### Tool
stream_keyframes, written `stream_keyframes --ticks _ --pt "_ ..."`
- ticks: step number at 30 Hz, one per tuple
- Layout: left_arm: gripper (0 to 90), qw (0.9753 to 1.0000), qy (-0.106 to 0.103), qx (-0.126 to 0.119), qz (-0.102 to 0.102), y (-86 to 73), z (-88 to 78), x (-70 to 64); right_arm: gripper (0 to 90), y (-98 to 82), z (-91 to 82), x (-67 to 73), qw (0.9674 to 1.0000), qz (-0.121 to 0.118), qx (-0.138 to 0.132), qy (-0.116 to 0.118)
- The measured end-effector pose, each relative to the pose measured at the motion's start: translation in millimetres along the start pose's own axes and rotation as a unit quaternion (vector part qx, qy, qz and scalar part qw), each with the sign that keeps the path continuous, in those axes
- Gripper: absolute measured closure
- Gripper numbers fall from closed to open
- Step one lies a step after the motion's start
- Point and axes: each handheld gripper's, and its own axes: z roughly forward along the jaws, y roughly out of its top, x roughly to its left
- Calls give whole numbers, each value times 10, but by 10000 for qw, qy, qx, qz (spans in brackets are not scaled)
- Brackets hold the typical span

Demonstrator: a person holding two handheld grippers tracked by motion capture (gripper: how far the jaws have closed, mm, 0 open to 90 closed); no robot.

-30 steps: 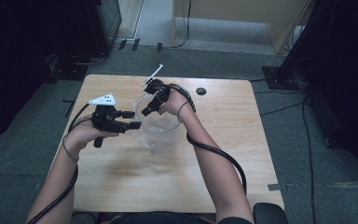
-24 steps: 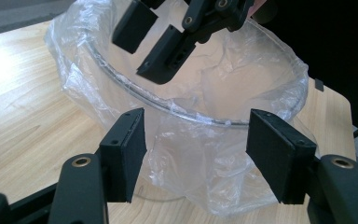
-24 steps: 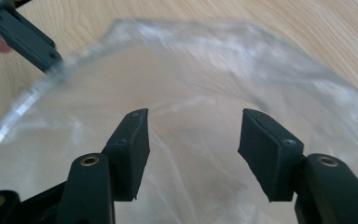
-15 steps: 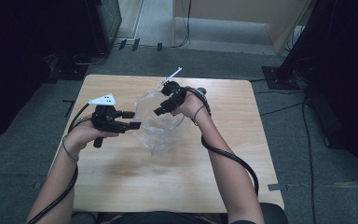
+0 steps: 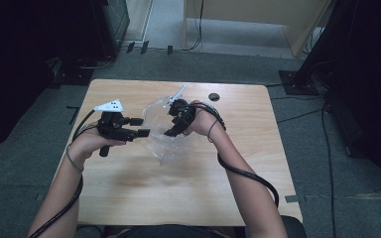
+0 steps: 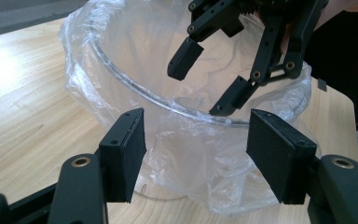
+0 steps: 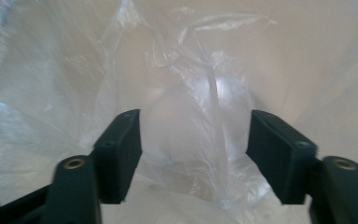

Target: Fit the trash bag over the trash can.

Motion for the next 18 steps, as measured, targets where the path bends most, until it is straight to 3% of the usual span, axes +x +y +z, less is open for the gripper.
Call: stream_keyframes --ticks 5,11,18 --pt "361 10000 19 -18 -1 14 -7 -7 334 -10 -5 -9 9998 25 -194 89" --pt "355 9999 89 -17 129 51 -47 -39 311 31 -169 22 9969 15 -790 31" --pt "350 9996 177 -7 208 82 -69 -74 327 -82 -364 40 9930 22 -1172 134"
